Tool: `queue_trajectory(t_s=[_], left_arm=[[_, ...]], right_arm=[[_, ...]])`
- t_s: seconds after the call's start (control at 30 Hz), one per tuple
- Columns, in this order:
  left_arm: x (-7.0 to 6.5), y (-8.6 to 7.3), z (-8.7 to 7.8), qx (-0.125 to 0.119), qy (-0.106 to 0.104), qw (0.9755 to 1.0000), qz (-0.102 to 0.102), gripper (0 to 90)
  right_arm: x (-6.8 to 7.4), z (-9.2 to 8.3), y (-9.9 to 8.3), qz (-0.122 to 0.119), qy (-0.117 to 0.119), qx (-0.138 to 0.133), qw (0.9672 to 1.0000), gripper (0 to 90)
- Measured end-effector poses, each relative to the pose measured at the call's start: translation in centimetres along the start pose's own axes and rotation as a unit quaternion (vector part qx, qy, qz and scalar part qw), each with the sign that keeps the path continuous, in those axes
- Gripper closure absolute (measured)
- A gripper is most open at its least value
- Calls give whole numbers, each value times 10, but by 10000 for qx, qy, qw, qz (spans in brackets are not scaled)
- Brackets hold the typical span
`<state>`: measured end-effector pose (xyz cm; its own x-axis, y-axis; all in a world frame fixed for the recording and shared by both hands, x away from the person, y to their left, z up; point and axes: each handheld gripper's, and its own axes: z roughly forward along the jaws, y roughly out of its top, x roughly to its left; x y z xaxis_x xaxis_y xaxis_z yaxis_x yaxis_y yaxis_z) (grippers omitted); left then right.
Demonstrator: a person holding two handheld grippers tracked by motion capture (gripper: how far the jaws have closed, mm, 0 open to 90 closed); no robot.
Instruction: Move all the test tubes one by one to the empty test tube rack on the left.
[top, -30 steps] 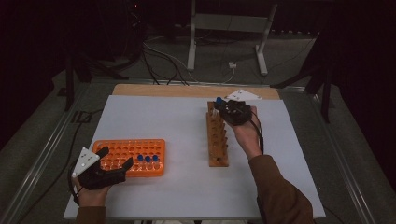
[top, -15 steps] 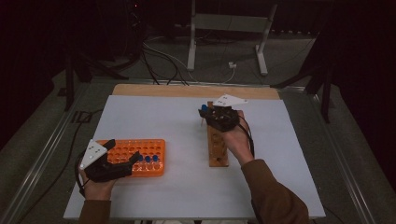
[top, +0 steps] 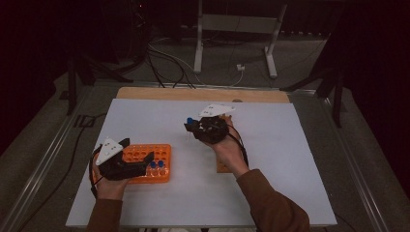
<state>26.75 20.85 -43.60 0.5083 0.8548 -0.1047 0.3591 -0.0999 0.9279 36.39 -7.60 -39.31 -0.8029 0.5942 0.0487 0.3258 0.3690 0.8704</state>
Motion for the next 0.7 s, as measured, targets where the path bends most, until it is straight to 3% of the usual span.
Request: queue_trajectory(t_s=[0.33, 0.53, 0.7], left_arm=[[-13, 11, 8, 7, -192, 9995, 257, 89], [-23, 16, 13, 10, -268, 9983, 512, 188], [-27, 18, 15, -33, -255, 9978, 609, 422]], right_arm=[[34, 13, 14, -112, 498, 34, 9987, 767], [48, 18, 22, -78, 703, -11, 9975, 766], [55, 19, 24, -41, 853, -39, 9963, 766]])
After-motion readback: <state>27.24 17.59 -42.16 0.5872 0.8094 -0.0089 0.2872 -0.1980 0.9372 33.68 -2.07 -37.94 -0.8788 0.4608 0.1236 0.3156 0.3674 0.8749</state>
